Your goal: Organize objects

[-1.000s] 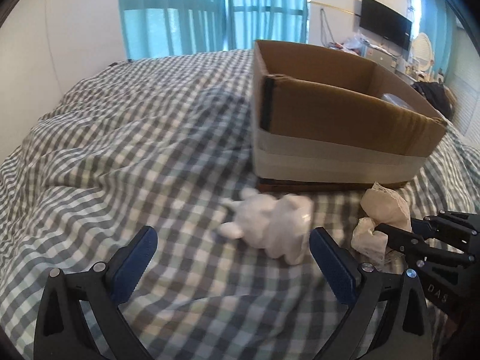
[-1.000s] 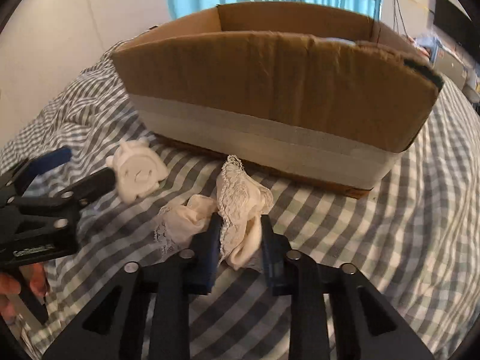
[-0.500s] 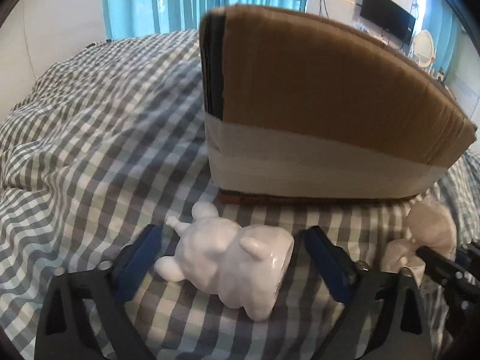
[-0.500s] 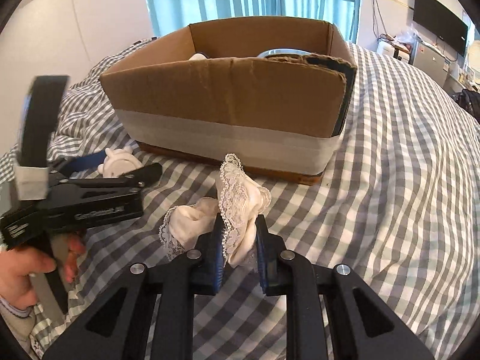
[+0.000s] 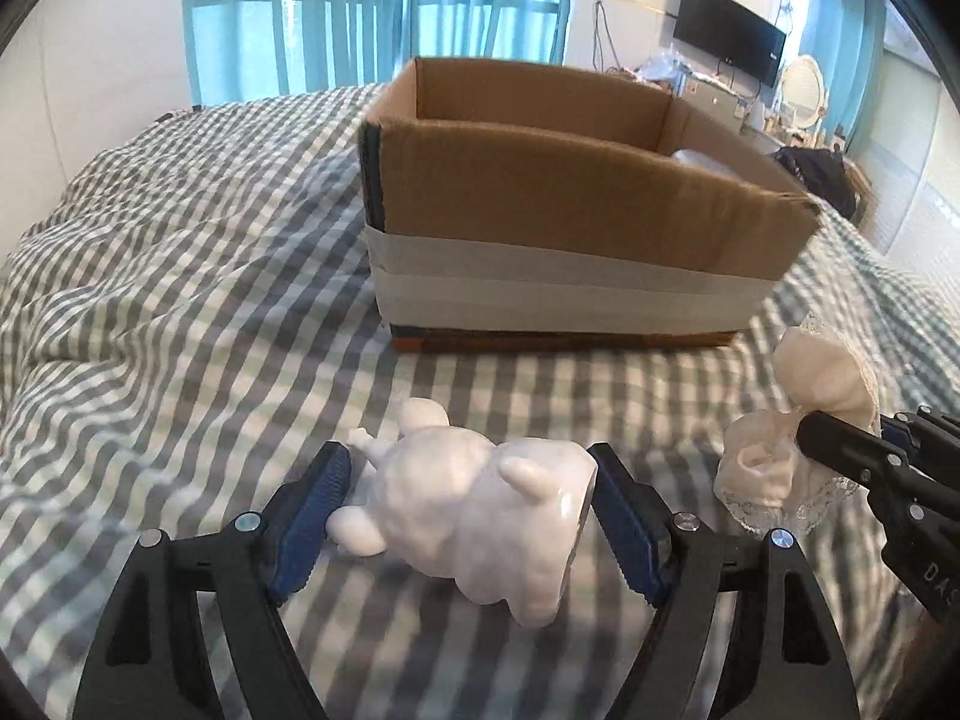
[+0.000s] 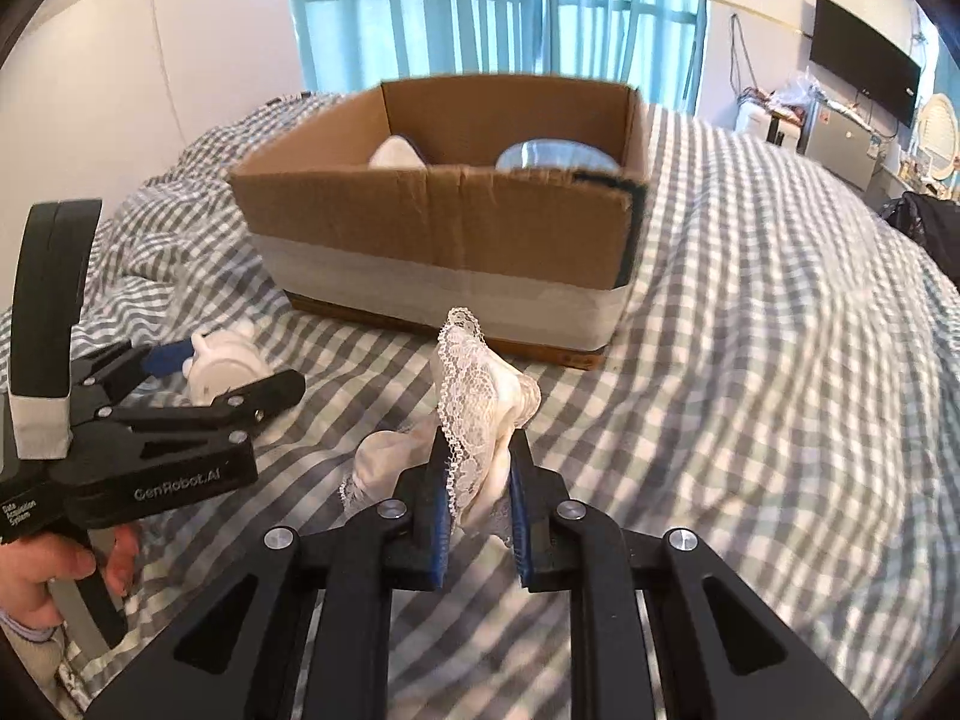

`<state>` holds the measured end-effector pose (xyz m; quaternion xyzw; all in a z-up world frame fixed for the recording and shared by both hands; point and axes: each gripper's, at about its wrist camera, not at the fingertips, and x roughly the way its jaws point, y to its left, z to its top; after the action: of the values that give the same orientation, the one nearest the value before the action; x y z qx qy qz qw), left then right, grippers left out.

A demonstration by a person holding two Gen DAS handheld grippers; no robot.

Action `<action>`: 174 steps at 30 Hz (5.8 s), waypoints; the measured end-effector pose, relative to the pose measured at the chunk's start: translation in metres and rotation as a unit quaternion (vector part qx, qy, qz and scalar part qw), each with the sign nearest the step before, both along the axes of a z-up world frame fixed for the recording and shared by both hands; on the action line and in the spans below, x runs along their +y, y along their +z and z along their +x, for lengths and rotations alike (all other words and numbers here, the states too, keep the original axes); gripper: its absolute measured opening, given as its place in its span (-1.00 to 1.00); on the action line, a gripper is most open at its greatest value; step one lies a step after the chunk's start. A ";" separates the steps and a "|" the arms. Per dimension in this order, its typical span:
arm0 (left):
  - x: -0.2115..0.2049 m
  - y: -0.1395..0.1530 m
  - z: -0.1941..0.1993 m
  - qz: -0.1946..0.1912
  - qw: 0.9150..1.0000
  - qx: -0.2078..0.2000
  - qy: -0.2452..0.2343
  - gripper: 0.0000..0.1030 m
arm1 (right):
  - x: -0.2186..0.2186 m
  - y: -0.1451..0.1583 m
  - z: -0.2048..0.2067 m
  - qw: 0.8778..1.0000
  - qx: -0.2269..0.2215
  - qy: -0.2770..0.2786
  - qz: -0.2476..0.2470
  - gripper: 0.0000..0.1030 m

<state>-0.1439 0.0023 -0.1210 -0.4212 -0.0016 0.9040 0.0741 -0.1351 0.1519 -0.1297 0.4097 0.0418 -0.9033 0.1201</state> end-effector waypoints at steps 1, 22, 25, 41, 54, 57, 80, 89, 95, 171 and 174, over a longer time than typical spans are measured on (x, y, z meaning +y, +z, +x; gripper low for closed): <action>-0.001 0.003 0.004 0.002 1.000 0.000 0.001 0.58 | -0.001 0.004 0.005 1.000 0.004 -0.002 0.005 -0.71; 0.001 0.129 0.031 0.037 0.992 0.118 -0.001 0.58 | 0.022 0.139 0.066 0.993 0.117 0.015 -0.008 -0.71; 0.001 0.146 0.015 0.029 0.991 0.133 -0.005 0.58 | 0.021 0.154 0.049 0.991 0.132 0.023 -0.006 -0.71; 0.010 0.169 -0.114 0.033 0.989 0.141 -0.018 0.58 | -0.008 0.190 -0.101 0.985 0.165 0.039 -0.022 -0.71; 0.029 0.087 -0.166 0.016 0.995 0.073 -0.060 0.58 | -0.015 0.098 -0.206 0.997 0.070 0.034 -0.028 -0.71; 0.034 0.075 -0.168 0.013 0.995 0.062 -0.073 0.58 | -0.012 0.075 -0.216 0.998 0.042 0.035 -0.029 -0.68; 0.011 0.171 -0.094 0.023 0.991 0.123 -0.045 1.00 | 0.030 0.201 -0.116 0.990 0.132 -0.035 -0.032 0.82; -0.018 0.233 -0.025 0.029 0.978 0.205 0.003 1.00 | 0.038 0.265 -0.019 0.970 0.234 -0.071 -0.006 0.99; -0.024 0.249 0.006 0.024 0.969 0.245 0.012 1.00 | 0.048 0.269 0.029 0.958 0.271 -0.090 -0.007 1.00; -0.017 0.154 0.002 -0.003 0.973 0.227 0.046 1.00 | 0.039 0.131 -0.017 0.968 0.204 -0.145 0.025 0.99; -0.017 0.154 0.002 -0.003 0.973 0.227 0.045 1.00 | 0.040 0.131 -0.016 0.968 0.206 -0.145 0.024 0.99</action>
<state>-0.1414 -0.0149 0.0331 -0.2044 -0.0010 0.9784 0.0303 -0.1515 0.1915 0.0013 0.2195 0.0277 -0.9747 -0.0330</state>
